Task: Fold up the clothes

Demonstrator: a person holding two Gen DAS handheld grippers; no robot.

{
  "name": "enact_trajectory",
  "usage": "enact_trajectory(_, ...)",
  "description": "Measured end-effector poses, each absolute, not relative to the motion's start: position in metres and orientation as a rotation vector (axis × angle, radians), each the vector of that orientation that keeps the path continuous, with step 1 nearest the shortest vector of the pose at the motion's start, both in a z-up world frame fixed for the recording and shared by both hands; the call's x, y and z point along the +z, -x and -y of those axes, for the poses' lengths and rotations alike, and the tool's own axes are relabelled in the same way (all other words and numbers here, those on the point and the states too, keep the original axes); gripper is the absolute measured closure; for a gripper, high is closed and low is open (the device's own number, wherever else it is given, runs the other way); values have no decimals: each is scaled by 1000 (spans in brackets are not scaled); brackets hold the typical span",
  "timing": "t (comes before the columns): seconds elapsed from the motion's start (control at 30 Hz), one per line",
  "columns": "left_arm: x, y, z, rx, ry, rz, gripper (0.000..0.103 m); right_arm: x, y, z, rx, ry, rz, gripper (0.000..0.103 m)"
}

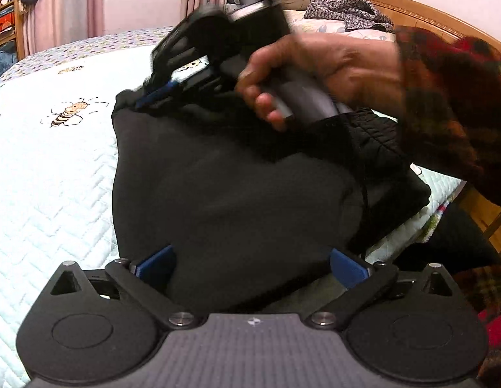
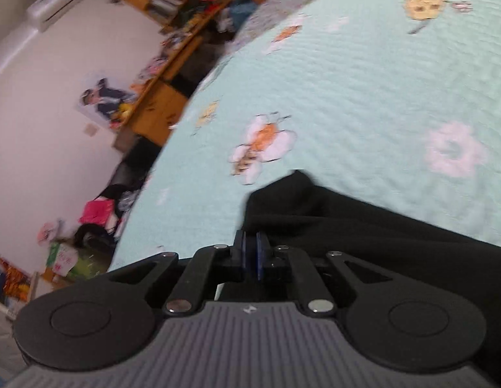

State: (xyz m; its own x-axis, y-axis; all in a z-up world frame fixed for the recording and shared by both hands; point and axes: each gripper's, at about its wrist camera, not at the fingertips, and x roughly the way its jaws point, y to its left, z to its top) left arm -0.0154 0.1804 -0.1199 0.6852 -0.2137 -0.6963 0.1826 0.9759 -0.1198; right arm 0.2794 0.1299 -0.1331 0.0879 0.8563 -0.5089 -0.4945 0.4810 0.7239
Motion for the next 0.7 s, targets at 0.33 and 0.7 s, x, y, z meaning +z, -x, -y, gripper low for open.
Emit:
enact_trajectory(0.33,-112,19,-183,-224,57,-790,3,-102,-272,-64,937,-539,-888,87)
enact_trajectory(0.7,-34,10,-226,-229,247,-671,22,-134,-231,62,819,-604,-899,103)
